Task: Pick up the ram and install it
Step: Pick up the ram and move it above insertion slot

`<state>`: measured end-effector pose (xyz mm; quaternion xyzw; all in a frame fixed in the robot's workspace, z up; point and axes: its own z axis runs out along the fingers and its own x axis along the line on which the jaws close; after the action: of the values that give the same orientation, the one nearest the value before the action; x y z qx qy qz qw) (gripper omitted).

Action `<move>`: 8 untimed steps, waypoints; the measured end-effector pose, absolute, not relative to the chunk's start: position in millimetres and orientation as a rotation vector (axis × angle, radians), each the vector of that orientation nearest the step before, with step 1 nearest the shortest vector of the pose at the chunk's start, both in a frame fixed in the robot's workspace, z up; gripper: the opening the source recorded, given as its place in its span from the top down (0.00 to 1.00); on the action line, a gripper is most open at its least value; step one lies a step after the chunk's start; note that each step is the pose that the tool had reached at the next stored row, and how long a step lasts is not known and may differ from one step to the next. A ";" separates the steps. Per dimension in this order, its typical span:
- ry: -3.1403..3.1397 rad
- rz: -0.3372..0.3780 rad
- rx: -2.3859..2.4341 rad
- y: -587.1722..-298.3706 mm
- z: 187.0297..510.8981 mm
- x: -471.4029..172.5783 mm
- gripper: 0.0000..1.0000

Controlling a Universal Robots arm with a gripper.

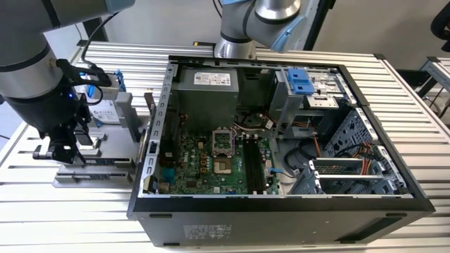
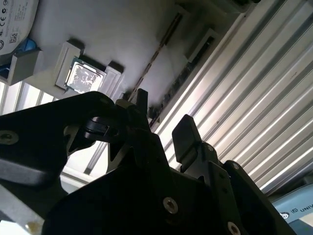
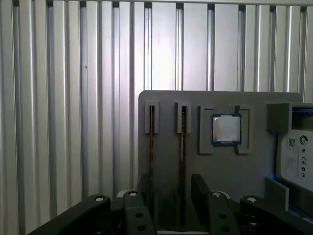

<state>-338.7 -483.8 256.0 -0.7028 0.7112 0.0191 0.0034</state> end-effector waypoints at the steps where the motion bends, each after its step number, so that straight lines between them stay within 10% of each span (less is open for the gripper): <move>1: 2.230 0.060 -2.202 -484.1 254.4 -338.4 0.00; 8: 2.232 0.061 -2.201 -489.4 242.1 -334.4 0.00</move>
<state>-334.4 -489.4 242.1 -0.7022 0.7118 0.0194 0.0032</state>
